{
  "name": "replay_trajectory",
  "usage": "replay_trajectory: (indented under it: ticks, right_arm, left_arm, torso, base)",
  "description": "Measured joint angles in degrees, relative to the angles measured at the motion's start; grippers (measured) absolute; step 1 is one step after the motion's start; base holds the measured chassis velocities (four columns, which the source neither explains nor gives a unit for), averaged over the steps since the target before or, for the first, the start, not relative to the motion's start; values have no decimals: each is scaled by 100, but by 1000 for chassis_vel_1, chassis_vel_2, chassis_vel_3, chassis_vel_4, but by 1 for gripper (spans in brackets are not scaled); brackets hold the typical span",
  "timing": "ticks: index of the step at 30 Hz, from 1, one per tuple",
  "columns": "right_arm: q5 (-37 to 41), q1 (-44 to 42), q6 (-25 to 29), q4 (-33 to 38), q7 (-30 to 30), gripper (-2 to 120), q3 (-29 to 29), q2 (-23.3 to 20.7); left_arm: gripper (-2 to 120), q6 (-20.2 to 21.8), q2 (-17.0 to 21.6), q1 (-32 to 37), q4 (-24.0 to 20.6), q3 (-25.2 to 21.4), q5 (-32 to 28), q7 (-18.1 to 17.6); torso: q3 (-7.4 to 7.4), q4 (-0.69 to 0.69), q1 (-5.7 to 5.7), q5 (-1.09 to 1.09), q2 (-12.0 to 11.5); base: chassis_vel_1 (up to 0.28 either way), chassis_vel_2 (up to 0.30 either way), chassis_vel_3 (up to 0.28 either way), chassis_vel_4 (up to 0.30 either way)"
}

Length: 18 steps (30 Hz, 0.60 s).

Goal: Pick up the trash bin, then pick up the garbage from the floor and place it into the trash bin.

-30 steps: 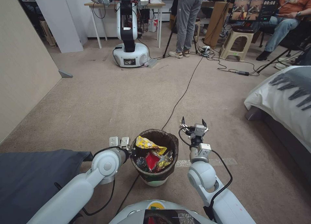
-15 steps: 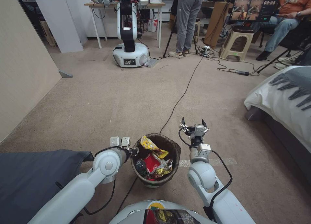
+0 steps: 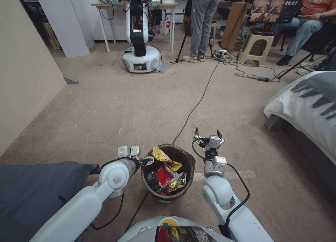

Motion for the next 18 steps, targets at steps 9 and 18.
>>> replay_trajectory:
  ticks: [9,18]
  right_arm:
    - [-16,-21,5,-1,-3,100,-14,22]
    - [-34,-42,21,13,-10,100,-5,116]
  left_arm:
    - [100,-56,-9,-9,-14,-54,82,56]
    - [100,-115,48,179,-444,-317,546,93]
  torso:
    - [0,0,0,0,0]
    - [0,0,0,-1,0]
  base:
    - [0,0,0,0]
    - [0,0,0,0]
